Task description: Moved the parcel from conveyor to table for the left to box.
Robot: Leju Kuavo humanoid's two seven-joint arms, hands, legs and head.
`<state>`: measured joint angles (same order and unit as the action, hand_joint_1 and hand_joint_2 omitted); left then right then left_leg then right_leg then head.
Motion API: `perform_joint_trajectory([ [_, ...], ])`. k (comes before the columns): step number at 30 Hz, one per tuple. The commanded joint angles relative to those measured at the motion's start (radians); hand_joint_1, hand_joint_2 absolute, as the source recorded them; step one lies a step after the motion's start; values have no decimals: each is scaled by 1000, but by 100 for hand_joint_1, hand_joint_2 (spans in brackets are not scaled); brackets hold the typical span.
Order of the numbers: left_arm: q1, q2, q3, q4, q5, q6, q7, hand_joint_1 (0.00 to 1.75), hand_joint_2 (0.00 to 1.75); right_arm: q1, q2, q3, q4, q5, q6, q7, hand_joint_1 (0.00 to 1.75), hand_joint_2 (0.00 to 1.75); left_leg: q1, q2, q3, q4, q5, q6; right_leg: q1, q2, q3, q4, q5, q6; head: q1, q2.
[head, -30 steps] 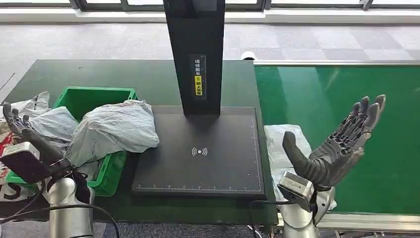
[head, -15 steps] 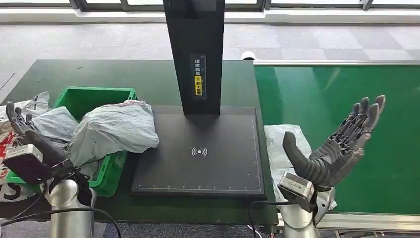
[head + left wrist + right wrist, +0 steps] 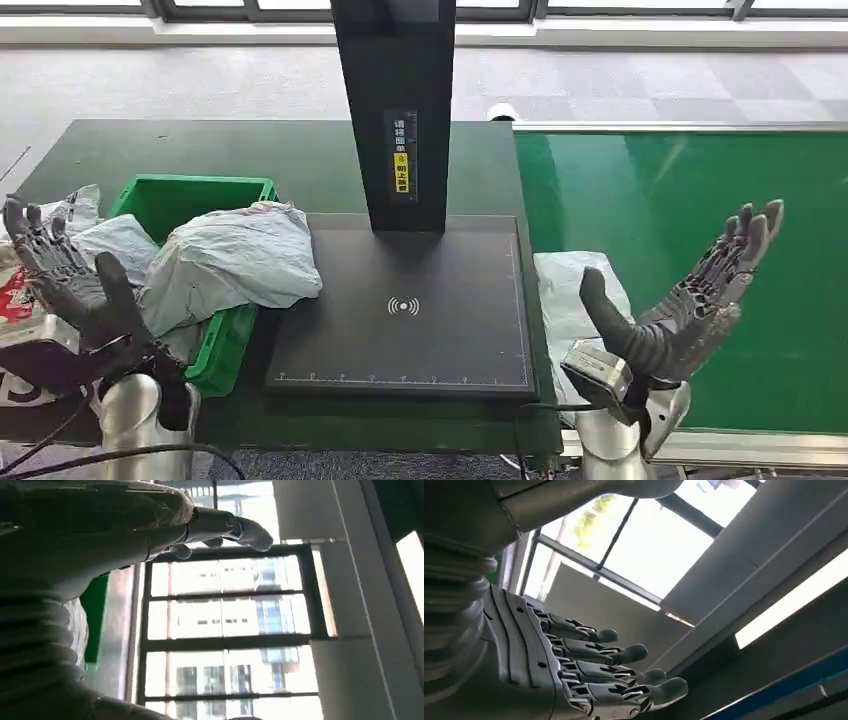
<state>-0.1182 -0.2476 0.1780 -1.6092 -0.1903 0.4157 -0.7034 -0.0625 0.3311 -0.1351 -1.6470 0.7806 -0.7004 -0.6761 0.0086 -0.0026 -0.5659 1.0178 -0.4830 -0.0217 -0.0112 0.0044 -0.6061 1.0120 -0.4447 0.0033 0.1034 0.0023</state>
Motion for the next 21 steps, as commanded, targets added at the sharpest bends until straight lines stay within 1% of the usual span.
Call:
perform_joint_trajectory([
  [1, 182, 44, -326, -194, 118, -301, 5, 0, 175, -166, 18, -472, 506, 401, 2, 212, 0, 175, 1, 0, 4, -2, -1, 1, 0, 0, 4, -4, 0, 0, 0, 0],
  [2, 182, 43, -335, -194, 124, -322, 5, 0, 175, -180, 18, -503, 541, 419, 2, 215, 0, 175, 0, 0, 5, -4, 0, 2, 0, -1, 6, -6, 1, 1, 0, 0],
  [3, 181, 41, -347, -190, 137, -371, 5, 0, 175, -210, 1, -530, 642, 495, 2, 273, 0, 175, 1, 0, 7, -6, 1, 2, 0, -1, 8, -8, 2, 1, 0, 0],
  [4, 179, 33, -353, -182, 131, -392, 5, 0, 175, -229, -17, -544, 704, 545, 2, 308, 0, 175, 1, 0, 5, -4, 0, 2, 0, 0, 7, -6, 1, 1, 0, 0],
  [5, 177, 30, -356, -178, 125, -396, 5, 0, 175, -238, -25, -544, 734, 554, 2, 322, 0, 175, 1, 1, 7, -6, 1, 2, 0, 0, 8, -8, 1, 1, 0, 0],
  [6, 171, 28, -368, -168, 121, -418, 5, 0, 175, -255, -47, -530, 815, 615, 2, 407, 0, 175, 1, 0, 5, -3, 0, 2, 0, 0, 6, -5, 1, 1, 0, 0],
  [7, 169, 22, -372, -159, 124, -428, 5, 0, 175, -269, -66, -519, 876, 635, 2, 455, 0, 175, 1, 0, 6, -5, 1, 2, 0, -1, 7, -7, 1, 1, 0, 0],
  [8, 167, 22, -371, -155, 127, -428, 5, 0, 175, -266, -68, -509, 886, 636, 2, 465, 0, 175, 1, -1, 4, -3, 0, 2, -1, -1, 5, -5, 0, 1, 0, 0],
  [10, 168, 19, -373, -149, 126, -438, 5, 0, 175, -278, -80, -496, 938, 650, 2, 502, 0, 175, 1, 0, 6, -6, 1, 2, 0, -1, 7, -7, 1, 1, 0, 0],
  [12, 168, 19, -373, -149, 126, -438, 5, 0, 175, -278, -80, -496, 938, 650, 2, 502, 0, 175, 1, 0, 6, -6, 1, 2, 0, -1, 7, -7, 1, 1, 0, 0],
  [13, 168, 19, -373, -147, 127, -444, 5, 0, 175, -283, -87, -488, 963, 660, 2, 523, 0, 175, 1, 0, 4, -2, -1, 2, -1, -1, 5, -4, 0, 1, 0, 0],
  [14, 168, 19, -373, -147, 127, -444, 5, 0, 175, -283, -87, -488, 963, 660, 2, 523, 0, 175, 1, 0, 5, -4, 0, 2, -1, -1, 6, -6, 0, 1, 0, 0],
  [15, 157, 11, -363, -108, 129, -482, 5, 0, 175, -307, -124, -438, 1116, 670, 2, 593, 0, 175, 0, 1, 6, -5, 0, 2, 0, 1, 6, -6, 1, 1, 0, 0],
  [16, 153, 9, -361, -103, 127, -488, 5, 0, 175, -310, -129, -425, 1142, 678, 2, 608, 0, 175, 0, 1, 4, -2, -1, 1, 1, 0, 5, -4, 0, 1, 0, 0],
  [18, 152, 8, -360, -102, 129, -494, 5, 0, 175, -312, -131, -421, 1154, 675, 2, 609, 0, 175, -1, -1, 4, -2, 0, 1, 0, -1, 4, -3, -1, 1, 0, 0],
  [20, 150, 2, -354, -96, 125, -494, 5, 0, 175, -320, -138, -411, 1197, 664, 29, 607, 0, 175, 0, 0, 5, -4, 0, 2, 0, -1, 5, -5, 0, 1, 0, 0],
  [21, 150, 0, -353, -99, 122, -497, 5, 0, 175, -332, -140, -414, 1228, 616, 88, 558, 0, 175, 0, 0, 3, -2, 0, 2, 0, 0, 4, -3, 0, 1, 0, 0],
])
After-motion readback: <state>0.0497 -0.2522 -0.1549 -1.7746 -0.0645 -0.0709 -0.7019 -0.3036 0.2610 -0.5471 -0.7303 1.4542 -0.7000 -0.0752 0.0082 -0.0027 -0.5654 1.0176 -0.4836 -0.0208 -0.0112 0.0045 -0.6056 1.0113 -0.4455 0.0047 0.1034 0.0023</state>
